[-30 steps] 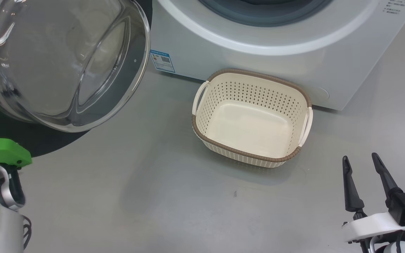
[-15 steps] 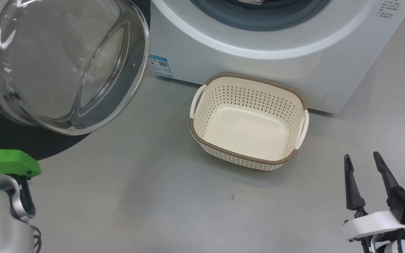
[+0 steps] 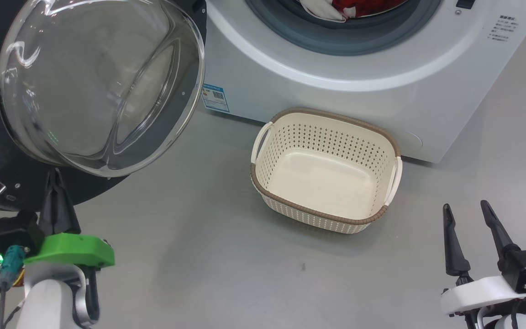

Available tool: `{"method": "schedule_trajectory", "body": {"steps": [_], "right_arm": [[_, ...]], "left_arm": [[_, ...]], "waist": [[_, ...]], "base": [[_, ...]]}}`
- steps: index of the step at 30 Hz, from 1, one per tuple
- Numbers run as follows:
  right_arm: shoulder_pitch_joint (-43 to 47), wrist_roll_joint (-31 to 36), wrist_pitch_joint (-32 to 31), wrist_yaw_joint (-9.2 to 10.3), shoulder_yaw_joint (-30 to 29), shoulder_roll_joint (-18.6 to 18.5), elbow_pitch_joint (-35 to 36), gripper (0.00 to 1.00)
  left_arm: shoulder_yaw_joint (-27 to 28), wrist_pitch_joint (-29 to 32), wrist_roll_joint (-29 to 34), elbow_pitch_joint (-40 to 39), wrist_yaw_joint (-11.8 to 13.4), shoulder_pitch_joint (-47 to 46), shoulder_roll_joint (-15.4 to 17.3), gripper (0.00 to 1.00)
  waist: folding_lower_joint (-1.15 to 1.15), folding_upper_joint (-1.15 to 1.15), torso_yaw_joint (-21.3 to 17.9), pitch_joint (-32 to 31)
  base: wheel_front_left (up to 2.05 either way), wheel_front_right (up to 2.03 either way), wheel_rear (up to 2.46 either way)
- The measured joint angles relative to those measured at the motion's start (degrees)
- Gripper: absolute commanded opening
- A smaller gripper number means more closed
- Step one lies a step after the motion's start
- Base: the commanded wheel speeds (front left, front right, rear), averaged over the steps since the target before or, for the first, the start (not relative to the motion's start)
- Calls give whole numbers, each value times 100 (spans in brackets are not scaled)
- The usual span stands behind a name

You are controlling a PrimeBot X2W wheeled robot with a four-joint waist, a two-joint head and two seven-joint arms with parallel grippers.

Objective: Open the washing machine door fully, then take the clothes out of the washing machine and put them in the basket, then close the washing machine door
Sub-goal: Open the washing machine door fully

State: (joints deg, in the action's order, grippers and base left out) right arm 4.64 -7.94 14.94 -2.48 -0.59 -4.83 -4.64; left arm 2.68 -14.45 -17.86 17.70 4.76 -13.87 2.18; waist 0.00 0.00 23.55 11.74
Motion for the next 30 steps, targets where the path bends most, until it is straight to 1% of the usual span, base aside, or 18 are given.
{"method": "schedule_trajectory", "body": {"steps": [5, 8, 9, 10, 11, 15, 21, 30], "right_arm": [[1, 1, 0, -41, 55, 37, 26, 100], [0, 10, 0, -47, 102, 40, 22, 100], [0, 11, 0, -47, 116, 46, 23, 100], [0, 12, 0, -47, 129, 53, 24, 100], [1, 12, 0, -48, 137, 64, 24, 100], [1, 13, 0, -48, 207, 102, 24, 100], [1, 20, 0, -48, 305, 127, 24, 100], [52, 20, 0, -43, 358, 156, 19, 100]], "left_arm": [[-342, 0, 93, -240, -207, 365, -9, 0], [-512, 0, 152, -403, -281, 495, -13, 0], [-559, 0, 155, -433, -314, 528, -11, 18], [-617, 0, 156, -475, -344, 576, -10, 69], [-677, 0, 156, -504, -368, 624, -11, 100], [-876, 0, 157, -538, -458, 806, -11, 100], [-1031, 0, 157, -550, -463, 1015, -7, 100], [-1158, 0, 165, -555, -464, 1104, -2, 100]], "waist": [[0, 0, -31, -72], [0, 0, -67, -104], [0, 0, -85, -121], [0, 0, -108, -137], [0, 0, -134, -154], [0, 0, -260, -220], [0, 0, -529, -311], [0, 0, -1064, -416]], "base": [[0, 0, 0], [0, 0, 0], [0, 0, 0], [0, 0, 0], [0, 0, 0], [0, 0, 0], [0, 0, 0], [0, 0, 0]]}}
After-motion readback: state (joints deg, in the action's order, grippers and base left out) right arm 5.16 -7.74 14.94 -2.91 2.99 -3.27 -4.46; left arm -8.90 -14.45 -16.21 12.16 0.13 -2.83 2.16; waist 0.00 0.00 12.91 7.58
